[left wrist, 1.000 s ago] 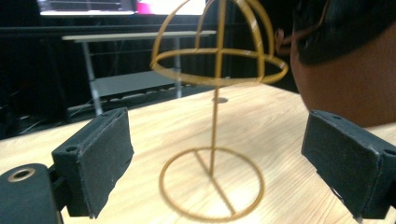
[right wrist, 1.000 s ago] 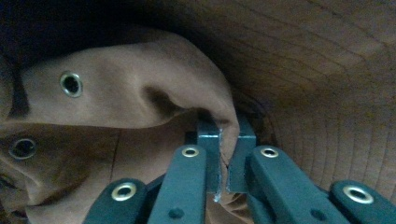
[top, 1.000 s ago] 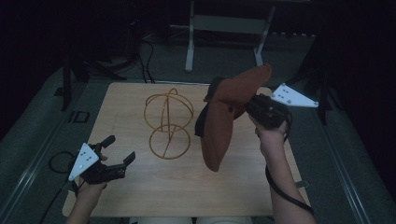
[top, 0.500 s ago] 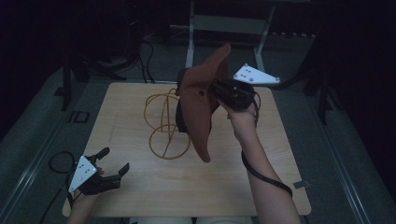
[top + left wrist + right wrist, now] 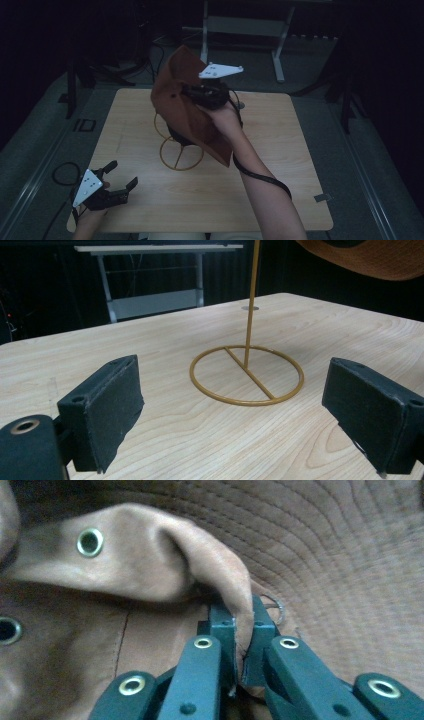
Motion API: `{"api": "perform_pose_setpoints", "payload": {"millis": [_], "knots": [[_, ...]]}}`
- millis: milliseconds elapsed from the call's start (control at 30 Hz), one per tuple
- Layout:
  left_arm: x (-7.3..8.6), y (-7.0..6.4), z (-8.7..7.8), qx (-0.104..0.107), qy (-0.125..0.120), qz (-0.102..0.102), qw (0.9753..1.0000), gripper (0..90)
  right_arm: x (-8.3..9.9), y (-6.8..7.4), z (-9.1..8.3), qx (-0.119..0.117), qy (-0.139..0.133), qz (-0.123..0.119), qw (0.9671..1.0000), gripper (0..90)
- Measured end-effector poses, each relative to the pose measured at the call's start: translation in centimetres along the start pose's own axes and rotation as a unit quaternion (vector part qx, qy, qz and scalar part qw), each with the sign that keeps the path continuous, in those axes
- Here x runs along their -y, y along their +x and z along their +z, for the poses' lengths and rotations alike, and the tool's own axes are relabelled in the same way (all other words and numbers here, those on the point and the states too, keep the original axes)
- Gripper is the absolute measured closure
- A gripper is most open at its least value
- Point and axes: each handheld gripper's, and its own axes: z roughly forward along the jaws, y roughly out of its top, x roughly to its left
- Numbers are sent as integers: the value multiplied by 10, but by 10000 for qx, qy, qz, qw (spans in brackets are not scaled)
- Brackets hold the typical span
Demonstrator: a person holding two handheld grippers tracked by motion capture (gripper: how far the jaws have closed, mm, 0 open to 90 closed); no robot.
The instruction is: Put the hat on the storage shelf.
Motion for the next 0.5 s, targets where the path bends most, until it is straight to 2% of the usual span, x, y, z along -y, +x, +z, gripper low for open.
{"api": "perform_pose_setpoints", "payload": {"millis": [100, 167, 267, 367, 433, 500], "knots": [[1, 1, 0, 7, 7, -51, 10000, 97, 2, 4, 18, -67, 297, -86, 9995, 862], [2, 1, 0, 24, 3, -72, 10000, 97, 3, 6, 25, -110, 408, -145, 9990, 854], [2, 1, 0, 43, -4, -79, 10000, 97, 3, 7, 32, -157, 513, -92, 9985, 825], [2, -1, 0, 86, -26, -90, 9999, 98, 3, 4, 39, -124, 654, -13, 9978, 726], [2, -1, 1, 112, -5, -74, 9999, 98, 3, 4, 43, -39, 807, -76, 9967, 677], [3, -1, 1, 119, -10, -56, 9999, 97, 5, 6, 45, 5, 850, -104, 9963, 643]]}}
